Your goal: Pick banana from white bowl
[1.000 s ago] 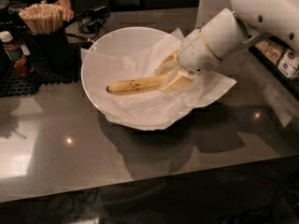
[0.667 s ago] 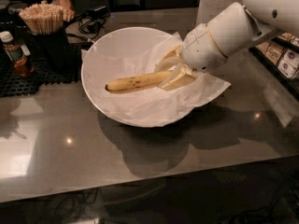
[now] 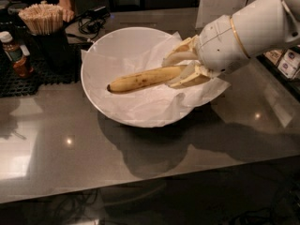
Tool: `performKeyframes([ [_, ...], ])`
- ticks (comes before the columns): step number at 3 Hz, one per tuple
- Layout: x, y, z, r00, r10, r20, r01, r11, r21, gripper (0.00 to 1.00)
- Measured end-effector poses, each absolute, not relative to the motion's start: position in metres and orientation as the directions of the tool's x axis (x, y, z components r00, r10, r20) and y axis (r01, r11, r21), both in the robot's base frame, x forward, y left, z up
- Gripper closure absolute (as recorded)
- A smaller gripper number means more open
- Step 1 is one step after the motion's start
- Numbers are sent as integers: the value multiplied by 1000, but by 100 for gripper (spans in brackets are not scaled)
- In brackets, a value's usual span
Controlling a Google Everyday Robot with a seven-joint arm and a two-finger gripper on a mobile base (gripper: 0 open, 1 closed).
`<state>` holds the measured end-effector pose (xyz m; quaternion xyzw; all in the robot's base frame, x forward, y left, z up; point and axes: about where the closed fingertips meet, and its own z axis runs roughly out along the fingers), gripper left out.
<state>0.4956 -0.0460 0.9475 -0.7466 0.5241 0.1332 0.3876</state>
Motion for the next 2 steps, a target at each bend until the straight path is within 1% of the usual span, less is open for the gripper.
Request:
performKeyframes([
  [1,461,-57,975,453,-702,-549,-837,-123,-533,100],
  [2,461,-57,975,453,-702,-549,-837,-123,-533,100],
])
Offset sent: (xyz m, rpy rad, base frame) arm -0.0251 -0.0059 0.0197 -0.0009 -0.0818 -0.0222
